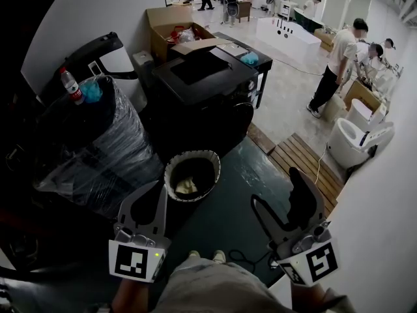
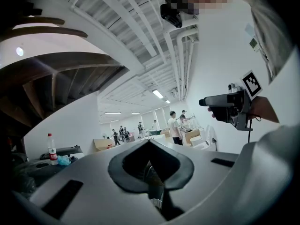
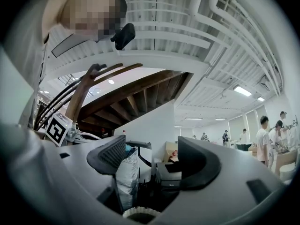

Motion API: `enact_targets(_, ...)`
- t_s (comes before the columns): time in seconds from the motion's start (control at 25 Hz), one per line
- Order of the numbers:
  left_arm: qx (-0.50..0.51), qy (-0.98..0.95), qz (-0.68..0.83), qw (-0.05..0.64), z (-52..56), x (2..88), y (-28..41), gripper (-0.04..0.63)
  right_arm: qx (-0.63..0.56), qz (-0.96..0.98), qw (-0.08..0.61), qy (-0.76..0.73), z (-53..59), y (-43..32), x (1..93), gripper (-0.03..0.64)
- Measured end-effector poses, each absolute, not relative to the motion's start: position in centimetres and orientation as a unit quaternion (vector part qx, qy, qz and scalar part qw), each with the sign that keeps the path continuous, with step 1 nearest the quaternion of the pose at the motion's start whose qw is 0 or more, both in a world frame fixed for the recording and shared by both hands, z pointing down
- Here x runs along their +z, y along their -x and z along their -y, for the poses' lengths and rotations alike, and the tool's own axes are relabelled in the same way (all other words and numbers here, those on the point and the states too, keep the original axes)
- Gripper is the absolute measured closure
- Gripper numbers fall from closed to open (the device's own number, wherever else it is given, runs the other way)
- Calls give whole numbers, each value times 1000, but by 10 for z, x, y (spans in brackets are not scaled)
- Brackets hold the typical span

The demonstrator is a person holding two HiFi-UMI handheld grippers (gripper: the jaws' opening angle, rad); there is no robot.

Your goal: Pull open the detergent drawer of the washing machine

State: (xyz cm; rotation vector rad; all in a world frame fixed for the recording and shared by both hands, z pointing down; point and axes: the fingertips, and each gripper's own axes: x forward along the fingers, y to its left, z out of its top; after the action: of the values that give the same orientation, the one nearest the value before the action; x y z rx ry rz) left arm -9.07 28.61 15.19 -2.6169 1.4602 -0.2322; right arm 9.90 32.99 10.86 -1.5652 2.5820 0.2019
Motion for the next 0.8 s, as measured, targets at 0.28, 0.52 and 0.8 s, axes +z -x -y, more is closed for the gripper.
enact_targets(0.28,-82,858,-503,68,-274,162,90,580,21,-859,67,507,-310,-111,133,282)
enact_targets(0.52,-81,853,-510,73,-251,170,92,580,-36,-862,85,498,-281,-113,155,281)
enact_targets(0.8,-80,854,-507,81,-213,183,91,580,-107,-855,121,492,-235,-116,179,281)
